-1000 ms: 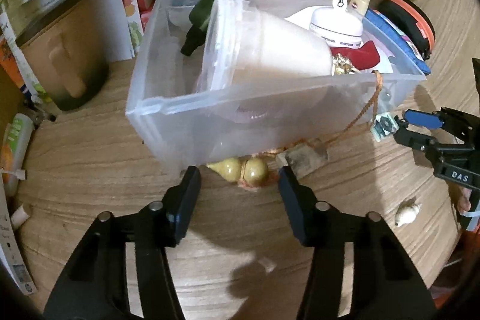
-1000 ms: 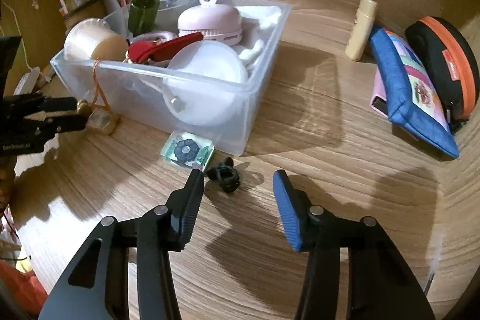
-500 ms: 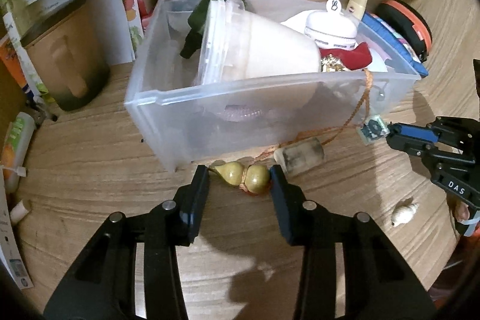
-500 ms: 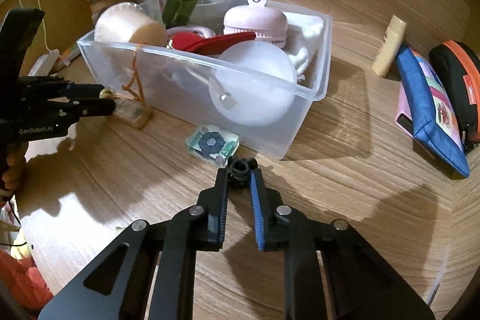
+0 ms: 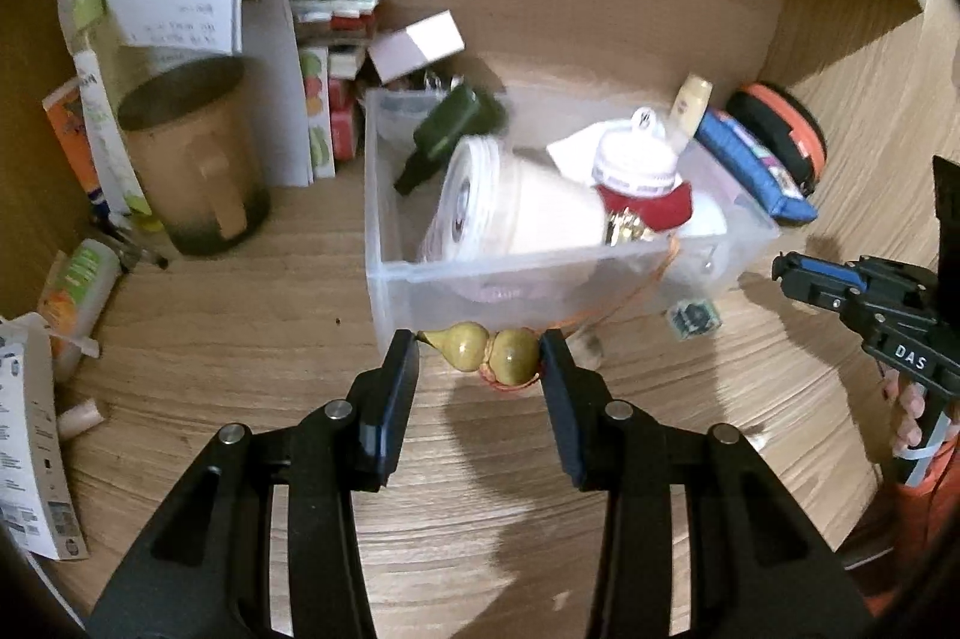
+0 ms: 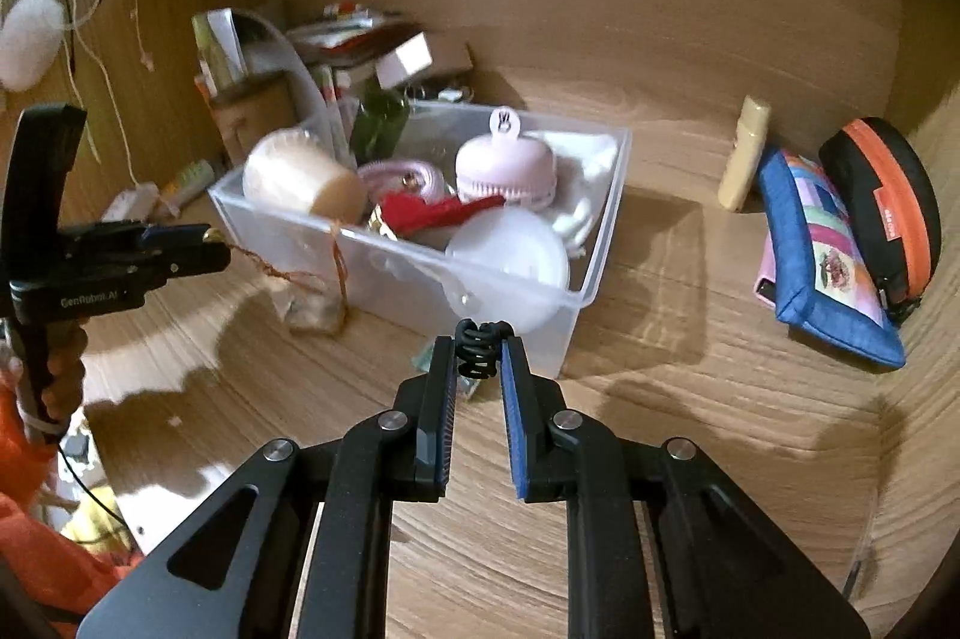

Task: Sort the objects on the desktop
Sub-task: 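Carry the gourd charm and hair clip over the bin and release both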

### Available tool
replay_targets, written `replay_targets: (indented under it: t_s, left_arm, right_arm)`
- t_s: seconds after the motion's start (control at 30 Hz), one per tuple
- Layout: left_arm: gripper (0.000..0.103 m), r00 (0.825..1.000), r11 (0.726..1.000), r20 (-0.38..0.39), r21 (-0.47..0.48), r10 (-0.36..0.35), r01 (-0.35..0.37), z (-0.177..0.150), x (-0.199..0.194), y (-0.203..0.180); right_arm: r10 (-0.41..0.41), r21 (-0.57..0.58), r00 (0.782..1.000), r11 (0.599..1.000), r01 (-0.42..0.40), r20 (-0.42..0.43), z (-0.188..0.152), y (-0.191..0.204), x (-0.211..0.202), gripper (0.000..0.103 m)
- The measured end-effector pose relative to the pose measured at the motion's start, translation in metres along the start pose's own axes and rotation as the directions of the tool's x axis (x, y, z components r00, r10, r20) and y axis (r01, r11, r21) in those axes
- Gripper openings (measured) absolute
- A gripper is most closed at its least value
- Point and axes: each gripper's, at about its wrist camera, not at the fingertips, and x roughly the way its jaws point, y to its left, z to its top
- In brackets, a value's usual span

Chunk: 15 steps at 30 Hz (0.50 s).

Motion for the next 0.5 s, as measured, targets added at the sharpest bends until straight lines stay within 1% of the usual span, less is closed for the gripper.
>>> replay_targets:
  t_s: [0.27, 0.5]
  left_arm:
    - [0.041, 0.996, 1.000, 0.084, 0.019, -0.011, 0.009, 0.011, -0.028, -0.001]
    - [0.041, 0.991, 1.000, 0.137, 0.029, 0.001, -0.005, 0.026, -0.040, 0.001]
  right_arm:
    - [0.000, 0.029, 0.999, 1.000, -0.001, 0.046, 0.011, -0.005, -0.011, 0.013]
    - [0.003, 0.028, 0.996, 1.000, -0.005, 0.090, 0.023, -0.003, -0.018, 0.013]
